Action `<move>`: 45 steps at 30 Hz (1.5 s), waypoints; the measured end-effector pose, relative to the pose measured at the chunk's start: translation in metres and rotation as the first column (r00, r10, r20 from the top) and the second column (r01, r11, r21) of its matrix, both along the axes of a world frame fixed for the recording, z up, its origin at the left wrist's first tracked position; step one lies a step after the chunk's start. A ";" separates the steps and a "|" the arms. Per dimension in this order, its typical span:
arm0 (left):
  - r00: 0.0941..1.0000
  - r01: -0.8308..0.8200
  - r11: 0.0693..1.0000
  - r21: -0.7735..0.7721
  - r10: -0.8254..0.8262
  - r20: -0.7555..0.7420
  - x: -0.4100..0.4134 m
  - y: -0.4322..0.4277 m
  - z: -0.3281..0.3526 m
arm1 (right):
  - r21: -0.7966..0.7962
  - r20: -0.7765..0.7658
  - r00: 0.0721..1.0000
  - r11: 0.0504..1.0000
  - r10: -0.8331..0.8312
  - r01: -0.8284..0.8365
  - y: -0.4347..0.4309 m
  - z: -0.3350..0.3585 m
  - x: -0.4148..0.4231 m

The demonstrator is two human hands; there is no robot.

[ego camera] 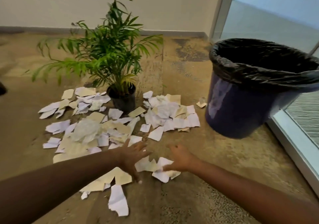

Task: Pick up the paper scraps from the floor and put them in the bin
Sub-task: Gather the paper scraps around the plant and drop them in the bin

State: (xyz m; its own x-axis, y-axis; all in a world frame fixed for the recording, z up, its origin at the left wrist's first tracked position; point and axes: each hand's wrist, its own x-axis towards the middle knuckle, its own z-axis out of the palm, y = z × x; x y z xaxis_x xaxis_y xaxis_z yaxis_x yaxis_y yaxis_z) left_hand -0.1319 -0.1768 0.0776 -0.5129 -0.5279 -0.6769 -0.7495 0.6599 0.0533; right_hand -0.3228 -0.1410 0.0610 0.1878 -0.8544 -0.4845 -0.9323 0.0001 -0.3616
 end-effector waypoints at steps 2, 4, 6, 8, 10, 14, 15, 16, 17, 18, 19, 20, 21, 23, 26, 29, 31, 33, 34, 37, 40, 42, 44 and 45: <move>0.993 0.114 0.994 0.001 -0.114 0.038 0.015 0.007 -0.001 | 0.128 -0.083 0.997 0.992 0.005 0.006 0.007 -0.017 0.004; 0.978 0.200 0.980 0.000 -0.200 0.057 0.027 0.015 -0.007 | 0.179 -0.123 0.992 0.984 0.027 -0.005 0.016 -0.027 0.008; 0.974 0.226 0.974 -0.024 -0.225 0.042 0.037 0.026 -0.018 | 0.196 -0.120 0.992 0.981 0.023 0.001 0.025 -0.034 0.013; 0.971 0.239 0.967 -0.088 -0.238 0.018 0.045 0.039 -0.033 | 0.177 -0.100 0.995 0.984 0.011 0.007 0.031 -0.038 0.021; 0.974 0.226 0.965 -0.137 -0.226 0.012 0.050 0.049 -0.048 | 0.120 -0.067 0.998 0.993 0.015 -0.007 0.034 -0.042 0.033; 0.994 0.106 0.977 -0.183 -0.104 0.018 0.056 0.049 -0.064 | 0.023 0.050 0.997 0.998 0.053 -0.054 0.027 -0.045 0.058; 0.998 0.064 0.975 -0.211 -0.062 0.017 0.059 0.046 -0.065 | -0.006 0.062 0.995 0.997 0.076 -0.076 0.023 -0.045 0.065; 1.000 0.013 0.969 -0.246 -0.010 0.011 0.062 0.042 -0.065 | -0.030 0.059 0.993 0.995 0.101 -0.100 0.018 -0.045 0.072; 0.999 -0.048 0.960 -0.277 0.048 -0.006 0.066 0.039 -0.065 | -0.041 0.050 0.991 0.992 0.121 -0.119 0.012 -0.044 0.078; 0.994 -0.112 0.948 -0.298 0.108 -0.031 0.070 0.035 -0.064 | -0.042 0.042 0.990 0.990 0.134 -0.132 0.005 -0.043 0.085; 0.985 -0.173 0.935 -0.309 0.163 -0.059 0.074 0.031 -0.063 | -0.041 0.037 0.989 0.989 0.145 -0.144 -0.002 -0.042 0.091; 0.974 -0.225 0.921 -0.316 0.209 -0.085 0.078 0.027 -0.062 | -0.043 0.031 0.987 0.987 0.158 -0.156 -0.010 -0.040 0.096; 0.963 -0.270 0.907 -0.324 0.248 -0.109 0.081 0.025 -0.062 | -0.048 0.023 0.985 0.985 0.168 -0.167 -0.017 -0.038 0.101; 0.939 -0.343 0.877 -0.337 0.311 -0.147 0.087 0.020 -0.063 | -0.065 0.011 0.984 0.982 0.180 -0.179 -0.032 -0.034 0.108; 0.904 -0.428 0.831 -0.354 0.396 -0.163 0.095 0.019 -0.067 | -0.081 0.017 0.981 0.978 0.194 -0.192 -0.052 -0.030 0.117; 0.819 -0.574 0.759 -0.307 0.537 -0.204 0.099 0.017 -0.069 | -0.072 -0.014 0.974 0.971 0.227 -0.227 -0.069 -0.030 0.127; 0.729 -0.684 0.690 -0.238 0.640 -0.241 0.100 0.015 -0.069 | -0.060 -0.037 0.966 0.965 0.254 -0.256 -0.078 -0.033 0.134; 0.661 -0.749 0.644 -0.158 0.708 -0.249 0.101 0.013 -0.068 | -0.040 -0.047 0.961 0.961 0.273 -0.274 -0.086 -0.037 0.141; 0.645 -0.761 0.638 -0.119 0.723 -0.248 0.102 0.012 -0.067 | -0.032 -0.055 0.956 0.957 0.287 -0.289 -0.088 -0.039 0.144; 0.647 -0.756 0.648 -0.092 0.717 -0.262 0.104 0.011 -0.067 | -0.049 -0.071 0.938 0.938 0.341 -0.344 -0.092 -0.043 0.149; 0.673 -0.732 0.671 -0.115 0.688 -0.271 0.106 0.010 -0.067 | -0.118 -0.053 0.931 0.923 0.362 -0.366 -0.091 -0.044 0.147; 0.692 -0.714 0.687 -0.135 0.666 -0.278 0.107 0.009 -0.066 | -0.176 -0.043 0.926 0.909 0.375 -0.377 -0.088 -0.042 0.143; 0.680 -0.721 0.681 -0.130 0.659 -0.322 0.107 0.007 -0.062 | -0.222 -0.036 0.922 0.896 0.387 -0.385 -0.084 -0.040 0.139; 0.670 -0.726 0.676 -0.129 0.652 -0.354 0.107 0.006 -0.060 | -0.246 -0.033 0.921 0.890 0.388 -0.384 -0.081 -0.038 0.137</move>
